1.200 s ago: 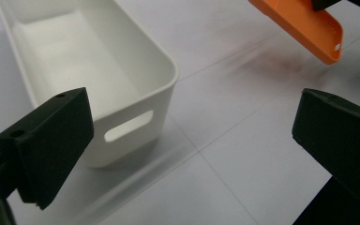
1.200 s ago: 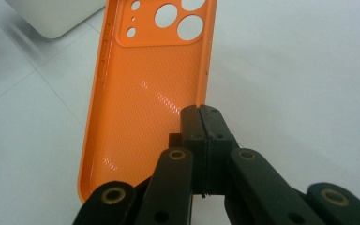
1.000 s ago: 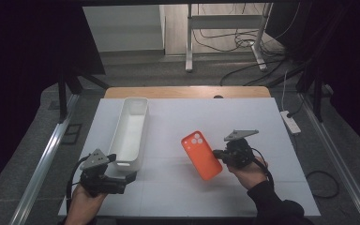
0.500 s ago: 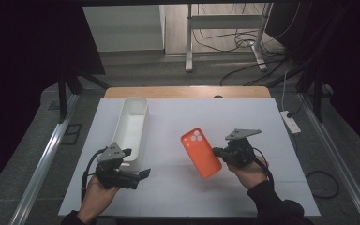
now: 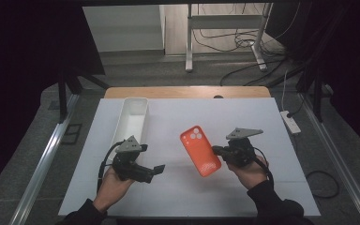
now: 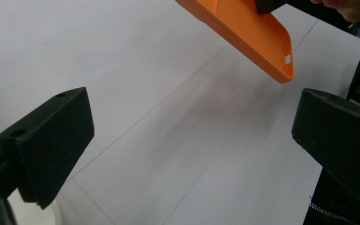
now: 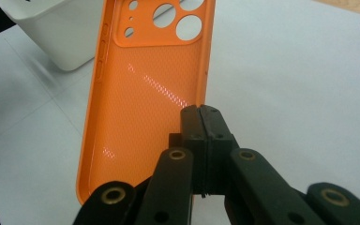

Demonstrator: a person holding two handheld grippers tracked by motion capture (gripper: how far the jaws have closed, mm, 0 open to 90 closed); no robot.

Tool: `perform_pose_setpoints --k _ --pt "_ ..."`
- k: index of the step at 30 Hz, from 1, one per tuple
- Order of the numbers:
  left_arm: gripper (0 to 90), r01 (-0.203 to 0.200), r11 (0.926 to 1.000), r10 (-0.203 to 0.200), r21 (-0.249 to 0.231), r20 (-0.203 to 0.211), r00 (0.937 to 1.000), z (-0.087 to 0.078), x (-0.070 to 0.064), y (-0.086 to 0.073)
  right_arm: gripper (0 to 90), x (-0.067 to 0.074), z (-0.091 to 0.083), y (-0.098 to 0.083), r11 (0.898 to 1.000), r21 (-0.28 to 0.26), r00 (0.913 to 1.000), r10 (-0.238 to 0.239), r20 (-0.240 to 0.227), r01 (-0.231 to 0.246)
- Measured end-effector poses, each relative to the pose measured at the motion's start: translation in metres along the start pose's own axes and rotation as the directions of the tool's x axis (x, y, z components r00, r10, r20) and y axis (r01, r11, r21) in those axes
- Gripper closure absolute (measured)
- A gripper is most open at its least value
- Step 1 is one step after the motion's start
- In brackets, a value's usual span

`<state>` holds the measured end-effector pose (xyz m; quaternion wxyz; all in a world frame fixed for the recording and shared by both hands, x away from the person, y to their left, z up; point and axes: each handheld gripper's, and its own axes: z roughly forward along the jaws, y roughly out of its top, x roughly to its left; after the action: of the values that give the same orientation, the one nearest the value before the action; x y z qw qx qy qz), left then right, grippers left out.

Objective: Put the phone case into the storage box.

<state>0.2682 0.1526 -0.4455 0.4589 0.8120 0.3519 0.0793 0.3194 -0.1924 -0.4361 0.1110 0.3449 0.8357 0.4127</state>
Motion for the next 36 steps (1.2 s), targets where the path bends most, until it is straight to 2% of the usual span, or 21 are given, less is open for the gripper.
perform_pose_setpoints --k 11,24,32,36 --pt "0.1 0.035 0.9993 -0.034 -0.013 0.047 0.9983 0.012 0.004 0.008 89.5 0.004 -0.001 0.002 1.0 -0.023 1.0 -0.005 -0.008 0.005" --pt "0.1 0.033 0.9994 -0.033 0.005 0.089 0.9955 0.029 0.002 0.019 89.5 0.011 0.0 0.003 0.999 -0.051 0.9993 -0.021 -0.031 0.019" --pt "0.1 0.046 0.9989 -0.045 -0.006 0.121 0.9917 0.036 0.001 0.024 89.5 0.015 0.0 0.004 0.998 -0.062 0.9988 -0.025 -0.042 0.022" --pt "0.1 0.039 0.9992 -0.038 -0.005 0.131 0.9906 0.04 0.0 0.029 89.5 0.017 0.0 0.004 0.997 -0.067 0.9986 -0.028 -0.045 0.025"
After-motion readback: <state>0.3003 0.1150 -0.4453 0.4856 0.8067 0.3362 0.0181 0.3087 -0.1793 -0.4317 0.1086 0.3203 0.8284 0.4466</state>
